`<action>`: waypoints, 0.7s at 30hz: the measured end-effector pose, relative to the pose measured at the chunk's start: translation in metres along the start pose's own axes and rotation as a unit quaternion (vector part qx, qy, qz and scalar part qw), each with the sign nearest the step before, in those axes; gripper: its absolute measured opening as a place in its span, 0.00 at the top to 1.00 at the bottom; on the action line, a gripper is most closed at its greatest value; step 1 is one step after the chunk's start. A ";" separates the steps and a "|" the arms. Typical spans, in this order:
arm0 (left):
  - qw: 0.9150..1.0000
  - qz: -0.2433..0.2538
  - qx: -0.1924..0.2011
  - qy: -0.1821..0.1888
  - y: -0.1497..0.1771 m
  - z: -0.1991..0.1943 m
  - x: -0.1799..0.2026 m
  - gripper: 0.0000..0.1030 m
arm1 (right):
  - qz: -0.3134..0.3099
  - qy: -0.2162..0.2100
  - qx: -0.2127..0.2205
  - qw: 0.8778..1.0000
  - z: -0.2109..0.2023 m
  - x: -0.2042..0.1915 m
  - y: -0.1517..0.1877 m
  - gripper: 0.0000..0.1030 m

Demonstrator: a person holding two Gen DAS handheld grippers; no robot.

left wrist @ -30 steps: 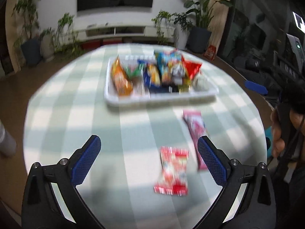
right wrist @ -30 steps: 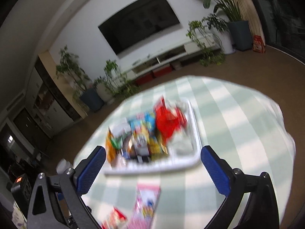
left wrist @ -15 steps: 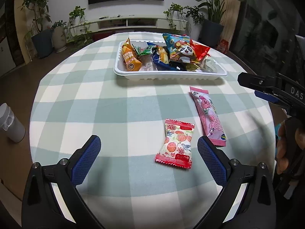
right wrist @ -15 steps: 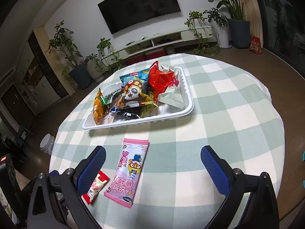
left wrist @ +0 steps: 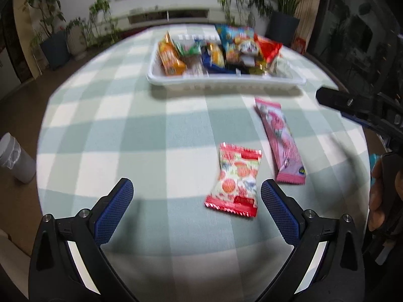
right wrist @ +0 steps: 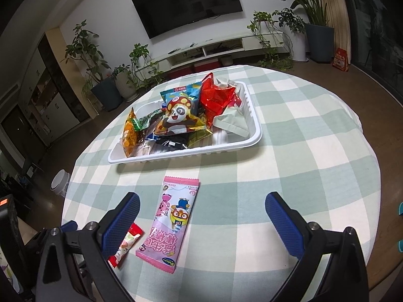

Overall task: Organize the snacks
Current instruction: 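Open both grippers and withdraw them toward the remaining loose snacks, then grasp the red-and-white candy packet with the left gripper while the right grasps the pink stick snack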

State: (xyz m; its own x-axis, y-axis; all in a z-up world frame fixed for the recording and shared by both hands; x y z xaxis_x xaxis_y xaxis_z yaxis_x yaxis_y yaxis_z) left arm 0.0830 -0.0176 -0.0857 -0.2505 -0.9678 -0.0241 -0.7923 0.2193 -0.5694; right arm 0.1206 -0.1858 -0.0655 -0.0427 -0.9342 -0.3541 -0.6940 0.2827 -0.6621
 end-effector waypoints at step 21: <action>0.993 0.098 -0.064 0.032 -0.016 0.031 0.022 0.45 | -0.016 -0.004 -0.027 0.999 0.010 -0.007 0.007 0.01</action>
State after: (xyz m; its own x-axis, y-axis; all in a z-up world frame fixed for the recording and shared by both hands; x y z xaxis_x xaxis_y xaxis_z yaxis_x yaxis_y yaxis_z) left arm 0.1075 -0.0460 -0.1020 -0.4391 -0.8958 -0.0692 -0.7881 0.4210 -0.4490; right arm 0.1228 -0.1751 -0.0743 -0.0136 -0.9406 -0.3392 -0.7331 0.2401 -0.6364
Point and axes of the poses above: each gripper's, at about its wrist camera, not at the fingertips, and z roughly the way its jaws point, x to its right, y to its underside, the point moved 5 cm from there along z, roughly the way its jaws point, and after that the axes turned 6 degrees about z, right-handed, at the moved point
